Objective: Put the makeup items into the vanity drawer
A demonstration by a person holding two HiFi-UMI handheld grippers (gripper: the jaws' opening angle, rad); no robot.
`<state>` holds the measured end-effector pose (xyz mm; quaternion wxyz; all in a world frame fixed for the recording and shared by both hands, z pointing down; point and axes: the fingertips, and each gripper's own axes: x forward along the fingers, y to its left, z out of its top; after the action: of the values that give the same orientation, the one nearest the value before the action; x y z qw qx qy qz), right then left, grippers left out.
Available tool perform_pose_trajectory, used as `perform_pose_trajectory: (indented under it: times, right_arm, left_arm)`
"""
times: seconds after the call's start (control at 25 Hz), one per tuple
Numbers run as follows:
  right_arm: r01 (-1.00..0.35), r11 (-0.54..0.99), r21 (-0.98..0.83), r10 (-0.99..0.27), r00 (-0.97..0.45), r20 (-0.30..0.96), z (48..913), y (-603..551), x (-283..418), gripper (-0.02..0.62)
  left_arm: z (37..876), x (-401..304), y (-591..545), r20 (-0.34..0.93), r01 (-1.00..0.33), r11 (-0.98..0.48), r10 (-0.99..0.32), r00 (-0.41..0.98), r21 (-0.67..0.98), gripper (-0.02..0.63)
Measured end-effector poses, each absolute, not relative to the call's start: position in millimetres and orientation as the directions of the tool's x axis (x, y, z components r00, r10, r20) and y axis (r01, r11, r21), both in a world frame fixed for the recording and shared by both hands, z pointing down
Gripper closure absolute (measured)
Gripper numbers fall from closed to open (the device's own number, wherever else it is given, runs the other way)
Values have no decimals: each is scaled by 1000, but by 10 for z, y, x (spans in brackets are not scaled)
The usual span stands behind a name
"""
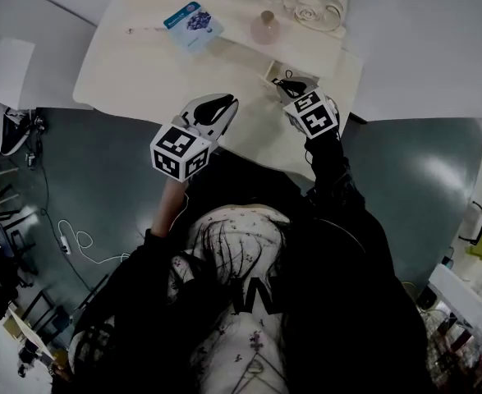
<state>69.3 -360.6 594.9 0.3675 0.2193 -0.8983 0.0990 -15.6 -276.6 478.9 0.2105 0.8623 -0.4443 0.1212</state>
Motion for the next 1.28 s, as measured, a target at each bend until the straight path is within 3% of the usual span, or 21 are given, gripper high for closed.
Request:
perform_pose_trajectory:
  times: [0.24,0.84,1.28]
  right_arm:
    - [-546,838,0,-385,-591,708,6004,-3774,763,558]
    - [-577,816,24,-411,-552,726,6050,-3823,771,549]
    - [-637,770,-40,-474,-613,632,5692,-3754,666,549]
  left_arm:
    - [4802,-165,-2753,397,-814,-522,-711,581,257,565]
    - [4786,-228,-2724,390,-809,-530,-709,587,254,565]
    - [4757,-390,-2698,384,-803,-538,-706,595,256,565]
